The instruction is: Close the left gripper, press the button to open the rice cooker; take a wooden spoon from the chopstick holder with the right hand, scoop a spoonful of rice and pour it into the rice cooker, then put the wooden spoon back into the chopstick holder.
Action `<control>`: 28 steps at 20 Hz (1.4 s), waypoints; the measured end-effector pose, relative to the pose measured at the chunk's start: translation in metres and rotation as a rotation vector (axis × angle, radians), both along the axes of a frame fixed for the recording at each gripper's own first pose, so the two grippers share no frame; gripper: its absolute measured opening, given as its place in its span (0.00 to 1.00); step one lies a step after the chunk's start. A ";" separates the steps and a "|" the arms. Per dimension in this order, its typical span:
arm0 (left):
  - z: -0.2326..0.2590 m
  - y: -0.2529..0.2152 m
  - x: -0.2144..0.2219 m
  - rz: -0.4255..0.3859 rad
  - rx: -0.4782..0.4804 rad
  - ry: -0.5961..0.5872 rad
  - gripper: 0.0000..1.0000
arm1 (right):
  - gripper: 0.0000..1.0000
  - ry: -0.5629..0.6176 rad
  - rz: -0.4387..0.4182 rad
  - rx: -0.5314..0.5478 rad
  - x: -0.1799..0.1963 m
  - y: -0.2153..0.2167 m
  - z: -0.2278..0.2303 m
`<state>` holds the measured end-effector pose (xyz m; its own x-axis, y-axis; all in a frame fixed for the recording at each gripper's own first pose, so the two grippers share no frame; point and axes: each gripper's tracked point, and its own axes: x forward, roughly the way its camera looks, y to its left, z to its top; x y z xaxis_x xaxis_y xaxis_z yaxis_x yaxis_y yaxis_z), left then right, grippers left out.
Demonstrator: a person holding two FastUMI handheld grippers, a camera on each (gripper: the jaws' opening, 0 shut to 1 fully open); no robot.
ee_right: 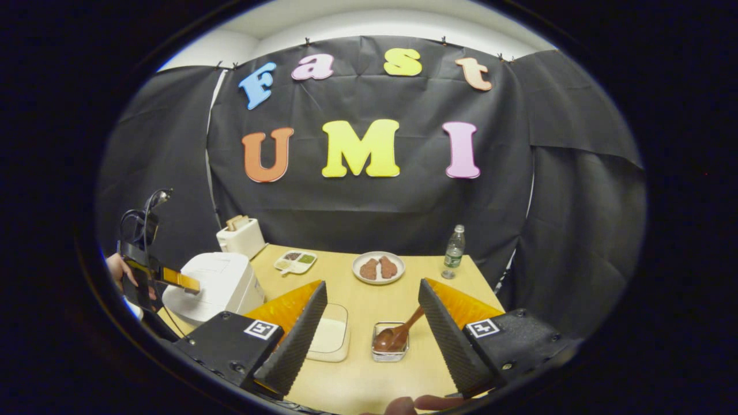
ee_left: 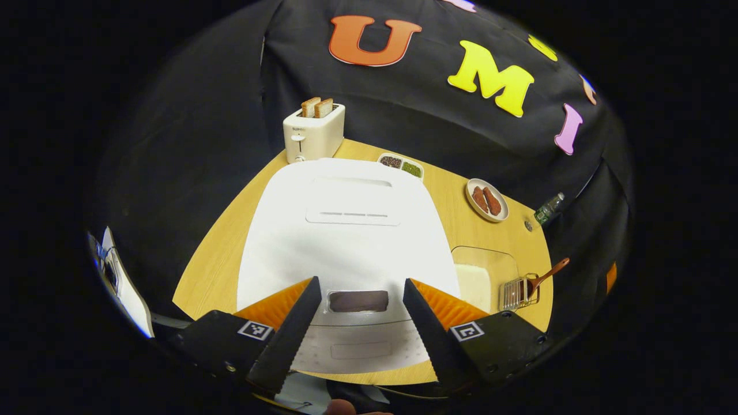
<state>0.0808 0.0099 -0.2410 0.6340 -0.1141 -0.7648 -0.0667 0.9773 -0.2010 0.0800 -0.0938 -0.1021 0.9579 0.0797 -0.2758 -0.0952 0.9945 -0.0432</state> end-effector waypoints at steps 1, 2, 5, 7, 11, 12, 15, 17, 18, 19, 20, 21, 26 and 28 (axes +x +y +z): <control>-0.001 0.001 0.001 0.003 0.009 0.008 0.97 | 0.99 0.012 0.019 0.014 0.005 0.005 -0.003; -0.002 0.001 0.001 -0.005 0.031 0.010 0.97 | 1.00 0.020 0.037 0.025 0.010 0.009 -0.005; -0.006 0.001 -0.003 -0.011 0.118 0.006 0.97 | 1.00 0.015 0.082 0.042 0.028 0.015 -0.002; -0.003 0.001 0.002 0.024 0.133 -0.038 0.97 | 1.00 0.015 0.112 0.054 0.037 0.017 -0.002; 0.012 0.005 0.005 0.080 0.124 -0.124 0.95 | 0.99 0.001 0.138 0.077 0.047 0.010 0.007; 0.025 0.005 0.007 0.086 0.119 -0.160 0.94 | 1.00 -0.008 0.135 0.072 0.045 0.007 0.010; 0.086 0.009 0.004 0.085 0.110 -0.327 0.93 | 1.00 -0.048 0.122 0.067 0.032 0.008 0.023; 0.130 0.009 -0.011 0.082 0.088 -0.449 0.93 | 1.00 -0.087 0.122 0.061 0.017 0.019 0.035; 0.150 0.011 -0.025 0.080 0.080 -0.505 0.93 | 1.00 -0.115 0.121 0.057 0.006 0.025 0.045; 0.169 0.015 -0.041 0.074 0.077 -0.558 0.93 | 1.00 -0.146 0.124 0.055 -0.007 0.034 0.055; 0.186 0.017 -0.059 0.066 0.075 -0.607 0.92 | 1.00 -0.178 0.124 0.051 -0.022 0.043 0.067; 0.198 0.021 -0.080 0.063 0.075 -0.643 0.92 | 1.00 -0.206 0.121 0.047 -0.038 0.050 0.077; 0.231 0.039 -0.177 0.051 0.033 -0.776 0.94 | 0.99 -0.311 0.133 0.062 -0.132 0.090 0.119; 0.241 0.044 -0.214 0.052 0.026 -0.823 0.94 | 1.00 -0.343 0.146 0.046 -0.168 0.104 0.127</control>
